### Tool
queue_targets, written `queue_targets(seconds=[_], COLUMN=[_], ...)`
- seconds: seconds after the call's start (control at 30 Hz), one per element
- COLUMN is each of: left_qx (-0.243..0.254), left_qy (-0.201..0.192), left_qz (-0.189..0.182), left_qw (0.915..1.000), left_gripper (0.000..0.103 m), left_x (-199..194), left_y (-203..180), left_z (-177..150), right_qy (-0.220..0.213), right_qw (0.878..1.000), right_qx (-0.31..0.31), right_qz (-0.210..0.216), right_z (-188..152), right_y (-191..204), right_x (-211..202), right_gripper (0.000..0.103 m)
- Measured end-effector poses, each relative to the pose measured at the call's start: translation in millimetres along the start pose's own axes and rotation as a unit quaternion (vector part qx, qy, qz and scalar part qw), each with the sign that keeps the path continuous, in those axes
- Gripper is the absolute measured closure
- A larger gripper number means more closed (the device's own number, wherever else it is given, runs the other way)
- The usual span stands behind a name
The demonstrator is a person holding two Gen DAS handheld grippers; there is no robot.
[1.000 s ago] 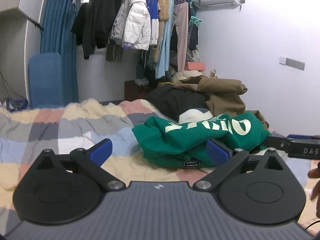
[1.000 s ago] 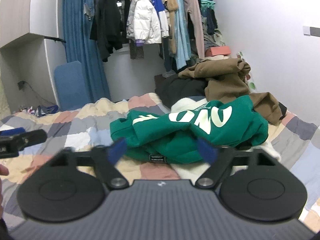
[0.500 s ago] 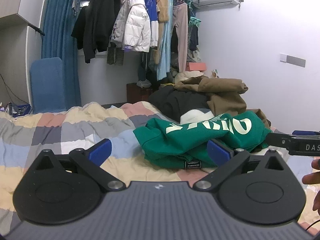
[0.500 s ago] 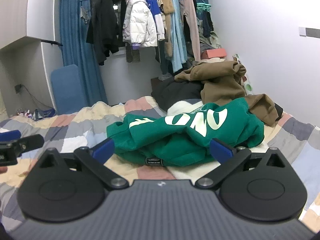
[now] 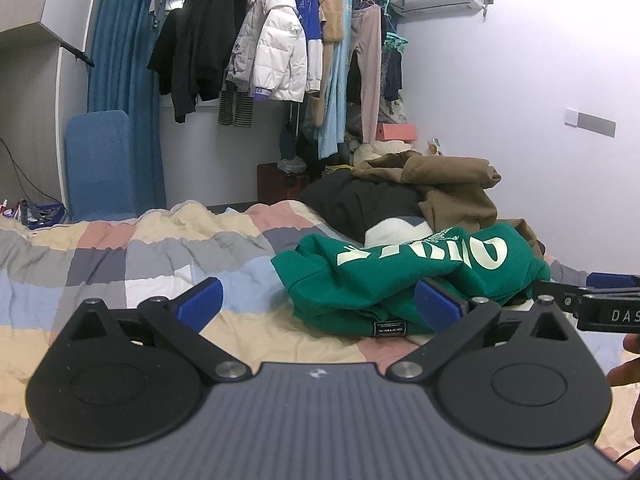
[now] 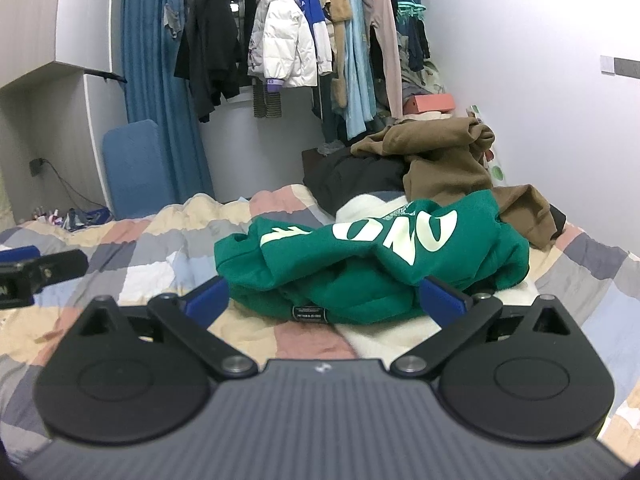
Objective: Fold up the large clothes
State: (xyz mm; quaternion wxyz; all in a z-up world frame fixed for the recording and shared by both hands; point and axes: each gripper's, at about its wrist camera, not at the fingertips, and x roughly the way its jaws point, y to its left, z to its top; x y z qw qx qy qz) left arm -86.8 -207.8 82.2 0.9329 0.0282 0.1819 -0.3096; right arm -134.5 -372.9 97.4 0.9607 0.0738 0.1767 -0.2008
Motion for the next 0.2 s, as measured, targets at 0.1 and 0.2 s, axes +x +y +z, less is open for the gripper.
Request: queue_targets(seconds=[0.1,0.2], left_qx=[0.001,0.004], left_qy=[0.0,-0.002], left_qz=[0.0,-0.004], left_qw=[1.0,1.0], left_gripper=[0.0,0.0], left_x=[0.1,-0.9], left_y=[-0.1,-0.2], left_z=[-0.1,-0.6], right_qy=[-0.004,-0.006], right_qw=[1.0,1.0], right_qx=[-0.001,-0.003], right_qz=[-0.002,-0.003], right_z=[-0.5,-0.3], right_y=[0.2,1.2], right_x=[-1.6,-3.0], right_gripper=[0.0,0.0])
